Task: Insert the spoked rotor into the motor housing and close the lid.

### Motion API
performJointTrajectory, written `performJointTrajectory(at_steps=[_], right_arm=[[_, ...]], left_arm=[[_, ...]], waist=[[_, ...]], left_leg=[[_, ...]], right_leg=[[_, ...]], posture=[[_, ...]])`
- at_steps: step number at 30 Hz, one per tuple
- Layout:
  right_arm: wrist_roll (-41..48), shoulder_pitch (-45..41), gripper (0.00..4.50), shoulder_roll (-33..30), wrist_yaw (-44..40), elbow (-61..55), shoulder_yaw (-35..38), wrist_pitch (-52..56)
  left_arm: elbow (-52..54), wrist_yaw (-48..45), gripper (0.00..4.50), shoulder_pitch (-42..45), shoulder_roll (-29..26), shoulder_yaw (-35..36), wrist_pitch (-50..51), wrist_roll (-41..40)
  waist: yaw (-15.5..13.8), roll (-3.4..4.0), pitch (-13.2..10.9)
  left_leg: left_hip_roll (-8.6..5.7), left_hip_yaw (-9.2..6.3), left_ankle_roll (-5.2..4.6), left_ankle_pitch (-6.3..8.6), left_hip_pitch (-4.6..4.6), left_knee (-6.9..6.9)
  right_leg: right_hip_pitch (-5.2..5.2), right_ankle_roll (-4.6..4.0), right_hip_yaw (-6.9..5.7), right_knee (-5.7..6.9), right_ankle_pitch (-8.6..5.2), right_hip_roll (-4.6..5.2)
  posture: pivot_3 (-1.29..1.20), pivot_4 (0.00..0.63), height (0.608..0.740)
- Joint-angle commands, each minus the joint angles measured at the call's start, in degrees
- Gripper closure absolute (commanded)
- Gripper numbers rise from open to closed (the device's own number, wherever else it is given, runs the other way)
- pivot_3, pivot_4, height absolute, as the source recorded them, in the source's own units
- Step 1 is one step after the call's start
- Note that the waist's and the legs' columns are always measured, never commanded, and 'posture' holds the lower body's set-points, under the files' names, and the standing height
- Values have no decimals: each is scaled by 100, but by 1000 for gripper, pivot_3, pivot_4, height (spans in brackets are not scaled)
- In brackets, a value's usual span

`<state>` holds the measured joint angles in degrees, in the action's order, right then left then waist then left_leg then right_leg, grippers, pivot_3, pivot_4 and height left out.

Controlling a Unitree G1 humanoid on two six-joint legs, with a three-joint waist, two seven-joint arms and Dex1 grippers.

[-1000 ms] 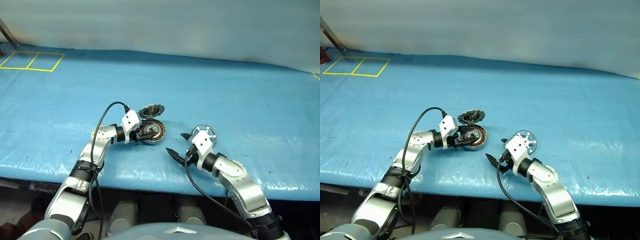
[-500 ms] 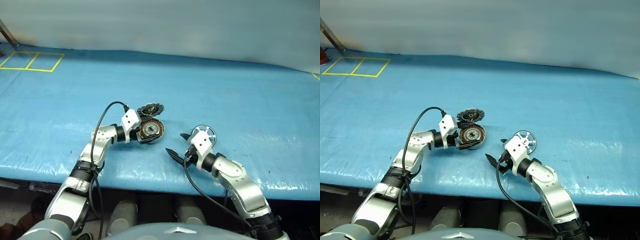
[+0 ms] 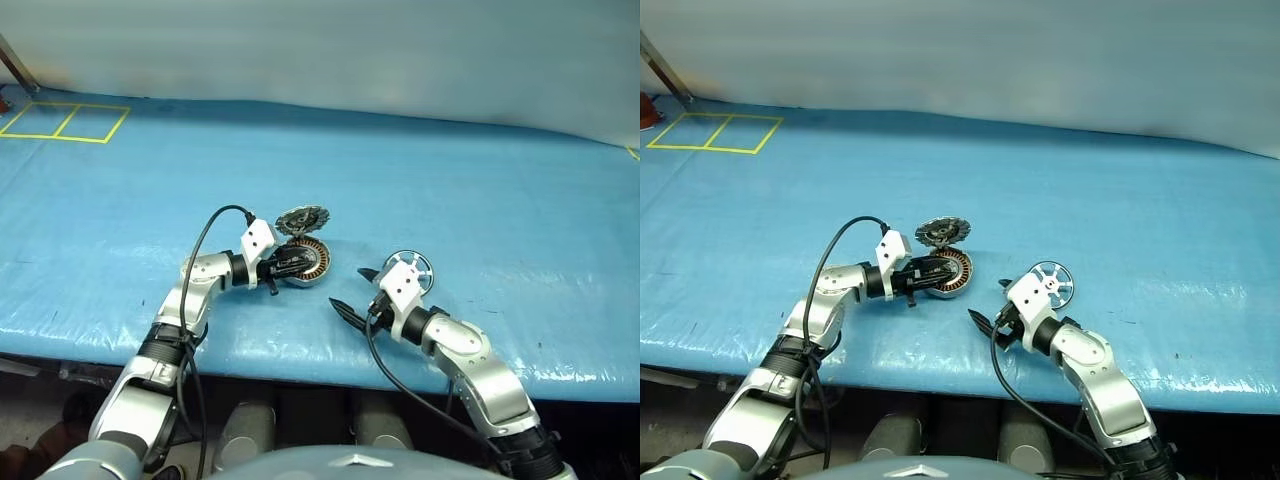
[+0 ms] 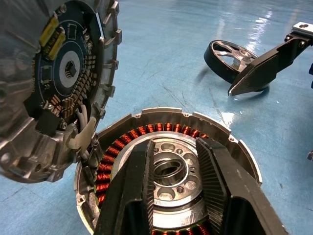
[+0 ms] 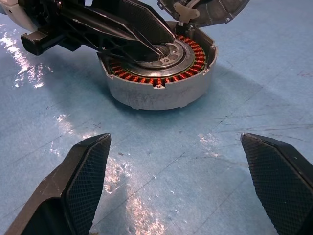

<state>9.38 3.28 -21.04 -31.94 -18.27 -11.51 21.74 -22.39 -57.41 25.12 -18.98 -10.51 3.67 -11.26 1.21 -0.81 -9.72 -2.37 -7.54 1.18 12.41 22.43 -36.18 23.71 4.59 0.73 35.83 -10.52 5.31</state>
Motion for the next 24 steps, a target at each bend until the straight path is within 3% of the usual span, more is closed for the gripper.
performJointTrajectory(at_steps=[1,3,24], right_arm=[[13,-24,0,29,6,-97,-9,-97],[10,-25,0,31,9,-90,-14,-103],[-52,-67,0,79,82,-26,-43,-136]], left_arm=[[207,10,3711,-7,44,80,36,-77],[204,-11,4439,6,45,74,49,-87],[459,80,4439,-151,-305,-230,756,294]], waist=[[0,0,0],[0,0,0],[32,2,5]], left_leg=[[0,0,0,0,0,0],[0,0,0,0,0,0],[2,1,0,0,-17,1]], right_leg=[[0,0,0,0,0,0],[0,0,0,0,0,0],[-14,-6,1,2,-4,0]], posture=[[0,150,740],[0,150,740],[0,150,740]])
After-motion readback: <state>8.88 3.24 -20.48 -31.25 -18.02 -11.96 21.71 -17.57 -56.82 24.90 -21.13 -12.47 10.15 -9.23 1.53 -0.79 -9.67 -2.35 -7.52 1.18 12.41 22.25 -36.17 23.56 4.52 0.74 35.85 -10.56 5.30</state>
